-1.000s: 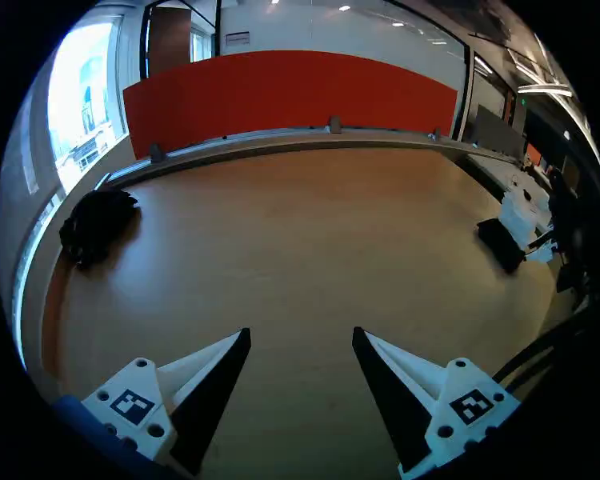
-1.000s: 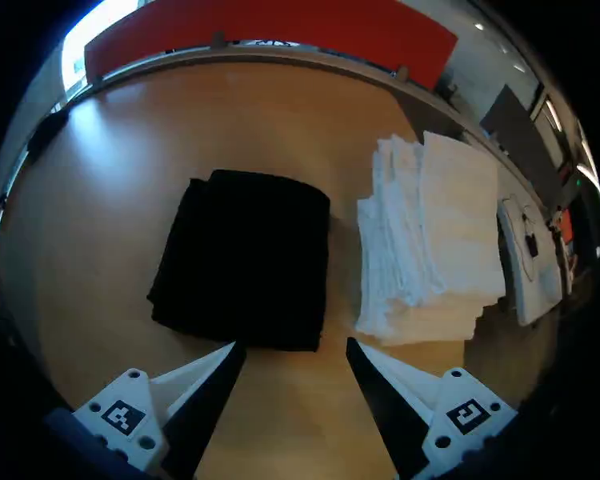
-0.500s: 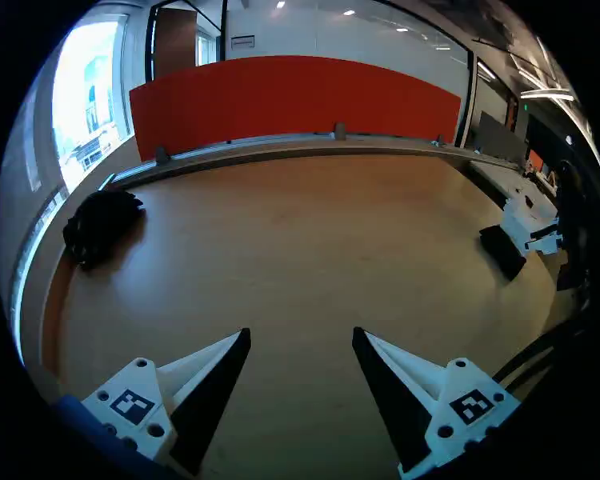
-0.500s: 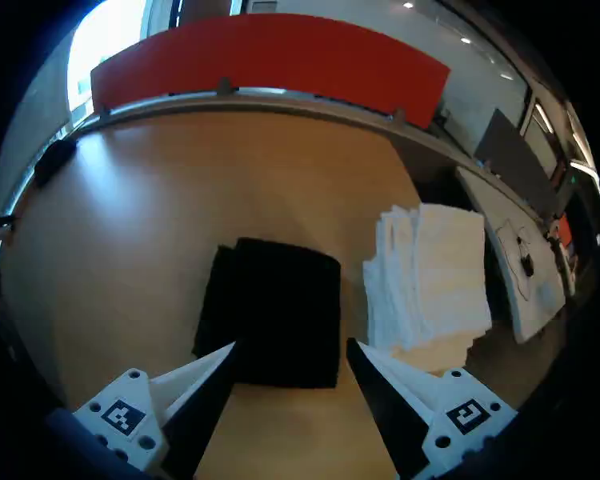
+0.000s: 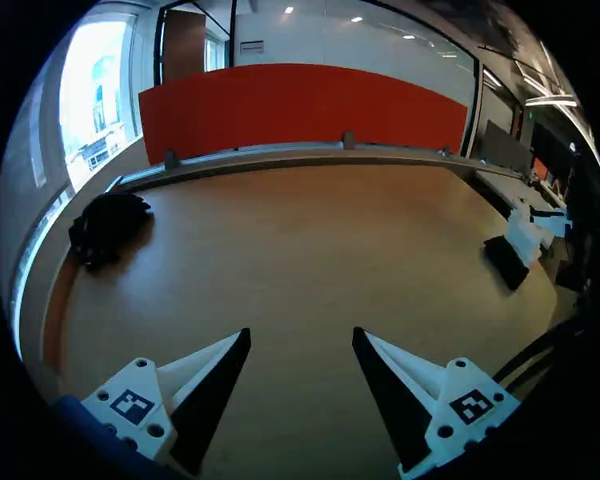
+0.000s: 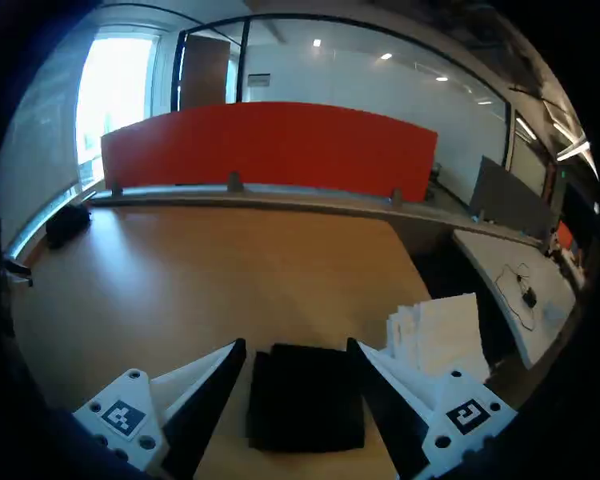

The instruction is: Fold towel

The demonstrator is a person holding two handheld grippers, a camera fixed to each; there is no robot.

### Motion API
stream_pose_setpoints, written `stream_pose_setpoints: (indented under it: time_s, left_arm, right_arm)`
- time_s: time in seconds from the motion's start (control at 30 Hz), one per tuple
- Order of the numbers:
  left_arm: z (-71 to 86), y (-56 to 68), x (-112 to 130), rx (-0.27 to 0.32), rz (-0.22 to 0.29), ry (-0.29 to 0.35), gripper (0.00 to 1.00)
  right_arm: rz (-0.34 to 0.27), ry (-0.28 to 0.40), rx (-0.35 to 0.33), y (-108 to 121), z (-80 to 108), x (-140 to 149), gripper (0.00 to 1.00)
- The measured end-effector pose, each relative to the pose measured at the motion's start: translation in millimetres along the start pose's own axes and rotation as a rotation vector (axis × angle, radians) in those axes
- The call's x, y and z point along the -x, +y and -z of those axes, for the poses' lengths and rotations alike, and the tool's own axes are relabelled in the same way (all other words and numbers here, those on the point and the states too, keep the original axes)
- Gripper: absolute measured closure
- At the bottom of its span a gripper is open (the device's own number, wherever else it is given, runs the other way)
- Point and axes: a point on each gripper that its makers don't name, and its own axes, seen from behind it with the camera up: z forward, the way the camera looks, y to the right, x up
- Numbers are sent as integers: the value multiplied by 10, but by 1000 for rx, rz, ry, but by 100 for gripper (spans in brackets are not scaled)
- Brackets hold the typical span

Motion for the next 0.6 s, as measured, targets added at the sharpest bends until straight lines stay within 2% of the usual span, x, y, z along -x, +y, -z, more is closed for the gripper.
stream_pose_setpoints:
  time_s: [0.3, 0.6]
  left_arm:
    - [-8, -158, -194, -44, 2, 55, 6]
    - [-5, -444, -527, -116, 32, 158, 6]
  right_arm:
    - [-19, 80, -7, -126, -18, -234, 3]
    - [-30, 194, -19, -313, 26, -637, 3]
